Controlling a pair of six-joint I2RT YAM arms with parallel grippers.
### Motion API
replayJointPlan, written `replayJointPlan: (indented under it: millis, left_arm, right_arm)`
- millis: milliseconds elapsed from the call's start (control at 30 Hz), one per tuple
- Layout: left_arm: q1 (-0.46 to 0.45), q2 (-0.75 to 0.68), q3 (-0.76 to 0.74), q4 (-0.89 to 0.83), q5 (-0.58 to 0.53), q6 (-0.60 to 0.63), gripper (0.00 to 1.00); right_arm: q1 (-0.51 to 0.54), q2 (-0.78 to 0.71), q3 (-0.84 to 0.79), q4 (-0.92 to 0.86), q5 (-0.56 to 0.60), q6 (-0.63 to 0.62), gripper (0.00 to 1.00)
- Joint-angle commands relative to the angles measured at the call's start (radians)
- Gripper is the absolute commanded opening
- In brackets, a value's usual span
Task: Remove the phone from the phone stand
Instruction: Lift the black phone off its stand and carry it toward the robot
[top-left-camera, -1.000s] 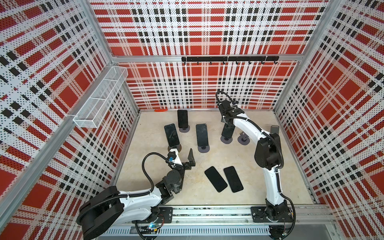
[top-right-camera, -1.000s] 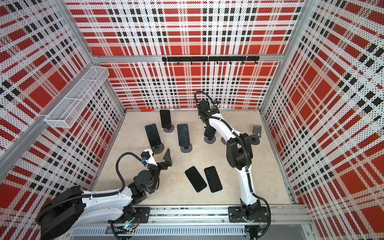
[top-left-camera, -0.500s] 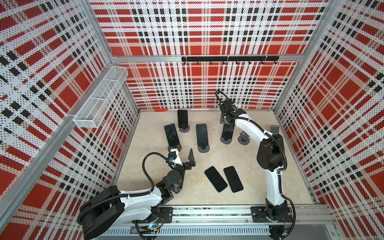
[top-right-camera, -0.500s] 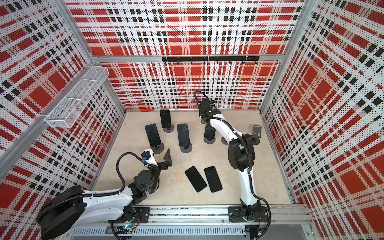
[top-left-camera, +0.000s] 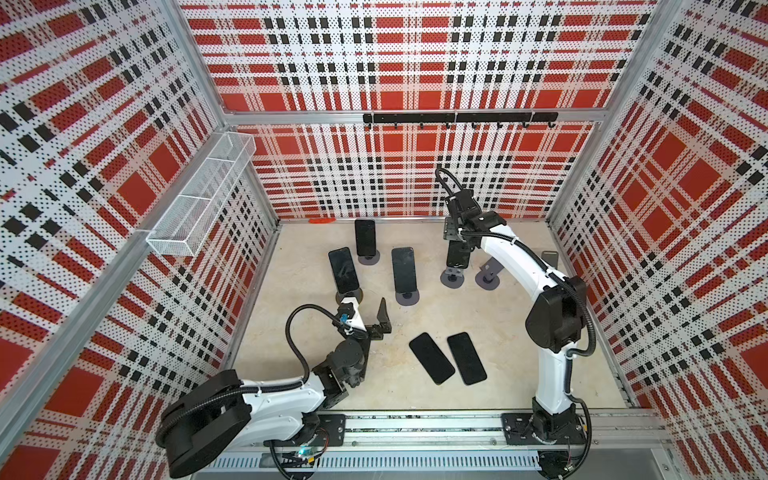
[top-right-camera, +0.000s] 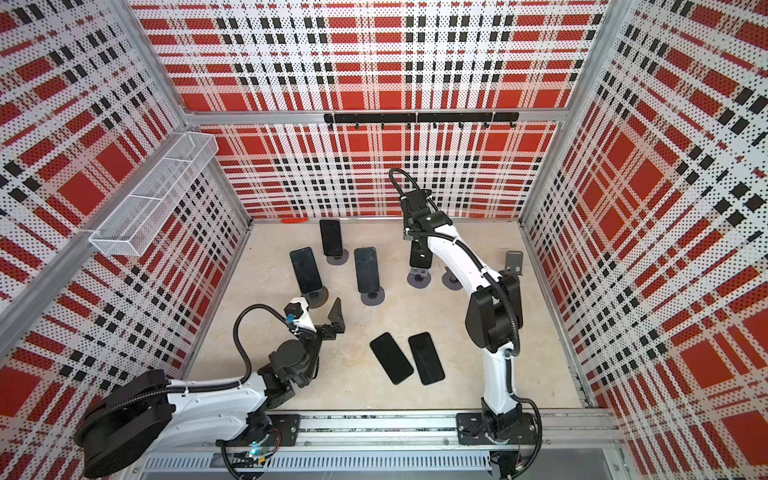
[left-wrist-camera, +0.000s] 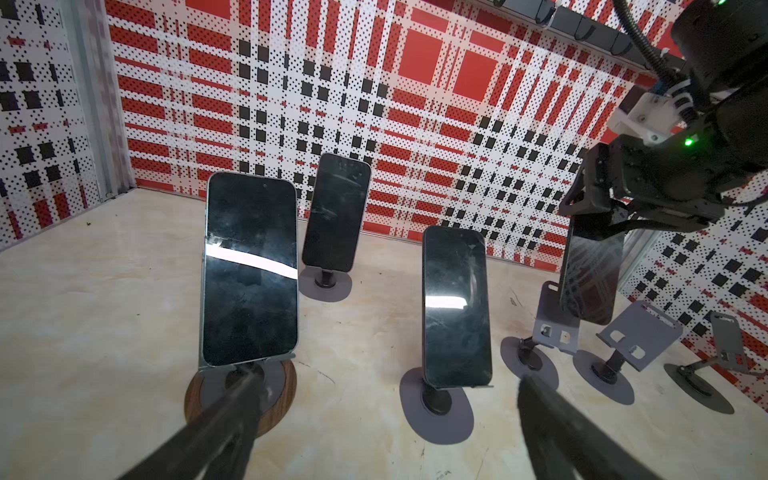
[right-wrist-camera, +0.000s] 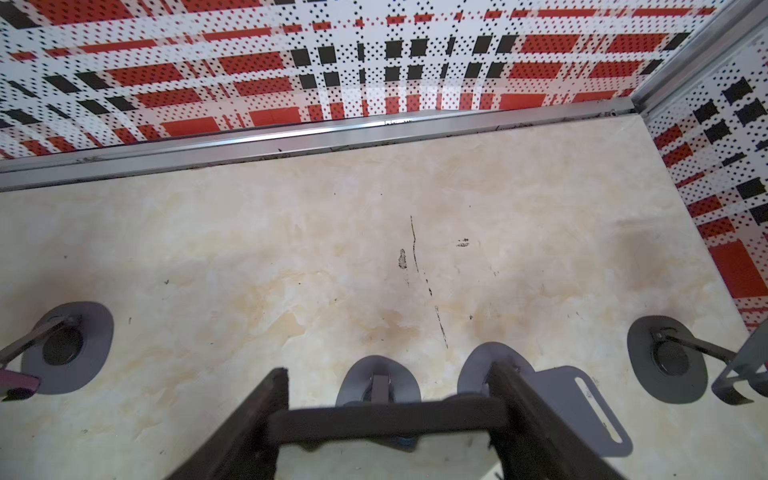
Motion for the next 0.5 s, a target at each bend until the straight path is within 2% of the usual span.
replayJointPlan:
  millis: [0, 233, 467]
  left_arm:
    - [0.006, -0.008, 0.001, 0.022, -0.01, 0.024, 0.98]
    - [0.012, -0.01, -0.003, 0.023, -0.03, 0.009, 0.98]
    - [0.047, -0.023, -0.002, 0.004, -0.063, -0.013, 0.98]
  right_arm:
    - [0.005, -0.071, -0.031, 0.034, -0.055, -0.034, 0.58]
    - [0.051, -0.154, -0.152, 0.069, -0.158, -0.063, 0.58]
    - [0.147, -0.235, -0.309, 0.093, -0.216, -0.059, 0.58]
